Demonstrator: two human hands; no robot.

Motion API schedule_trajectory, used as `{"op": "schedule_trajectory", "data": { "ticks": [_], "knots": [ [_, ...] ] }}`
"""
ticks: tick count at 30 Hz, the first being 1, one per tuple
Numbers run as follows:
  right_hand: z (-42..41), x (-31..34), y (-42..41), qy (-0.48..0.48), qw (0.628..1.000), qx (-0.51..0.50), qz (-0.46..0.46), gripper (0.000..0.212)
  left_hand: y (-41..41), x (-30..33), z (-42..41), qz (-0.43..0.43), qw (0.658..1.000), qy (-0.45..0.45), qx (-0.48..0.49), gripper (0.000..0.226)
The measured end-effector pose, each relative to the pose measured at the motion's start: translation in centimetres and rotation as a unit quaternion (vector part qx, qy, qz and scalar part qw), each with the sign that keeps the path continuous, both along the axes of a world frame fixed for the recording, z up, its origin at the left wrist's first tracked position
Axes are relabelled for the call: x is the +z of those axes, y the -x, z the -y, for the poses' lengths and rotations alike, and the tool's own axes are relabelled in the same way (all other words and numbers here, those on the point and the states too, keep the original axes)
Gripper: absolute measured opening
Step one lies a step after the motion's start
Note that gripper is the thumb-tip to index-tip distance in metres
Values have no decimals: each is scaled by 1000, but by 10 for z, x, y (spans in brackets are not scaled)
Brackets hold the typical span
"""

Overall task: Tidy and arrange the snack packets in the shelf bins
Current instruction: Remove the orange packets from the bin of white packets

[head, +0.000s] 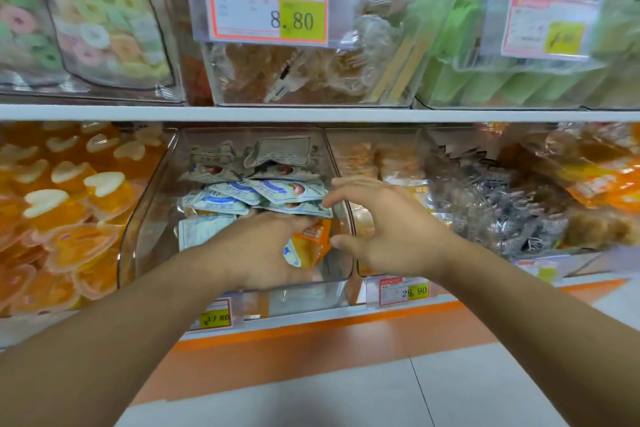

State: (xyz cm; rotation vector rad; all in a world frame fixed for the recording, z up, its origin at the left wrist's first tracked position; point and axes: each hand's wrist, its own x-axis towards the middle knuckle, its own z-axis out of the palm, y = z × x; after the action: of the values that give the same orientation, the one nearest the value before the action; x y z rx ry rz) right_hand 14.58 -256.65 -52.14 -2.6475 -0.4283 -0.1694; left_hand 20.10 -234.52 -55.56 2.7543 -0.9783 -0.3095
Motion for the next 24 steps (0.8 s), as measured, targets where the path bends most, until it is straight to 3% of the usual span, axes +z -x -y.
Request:
{"op": "schedule_trajectory", "data": {
  "ticks": [6, 11, 13, 18, 20, 22, 24],
  "knots": [
    [0, 6, 7, -11, 1000, -15, -5, 45, 2, 0, 1, 69, 997, -3, 29, 89],
    [-2, 9, 12, -29, 999, -36, -23, 37, 13, 8, -13, 28, 982, 169, 75, 33],
    [-5, 12, 15, -46, 998, -38, -34, 37, 23, 13, -19, 30, 969, 226, 97, 22],
    [-21, 19, 23, -128, 987, 8, -97, 36, 45, 43, -21, 44, 914, 372, 154, 11],
    [-25, 20, 24, -167, 982, 11, -92, 28, 51, 54, -18, 13, 879, 448, 165, 11],
    [-22, 24, 24, -245, 967, -16, -63, 18, 57, 60, -13, -35, 838, 513, 181, 10],
    [-12, 32, 27, -370, 926, -48, -60, 19, 63, 61, -6, -86, 794, 567, 202, 15]
  ]
}}
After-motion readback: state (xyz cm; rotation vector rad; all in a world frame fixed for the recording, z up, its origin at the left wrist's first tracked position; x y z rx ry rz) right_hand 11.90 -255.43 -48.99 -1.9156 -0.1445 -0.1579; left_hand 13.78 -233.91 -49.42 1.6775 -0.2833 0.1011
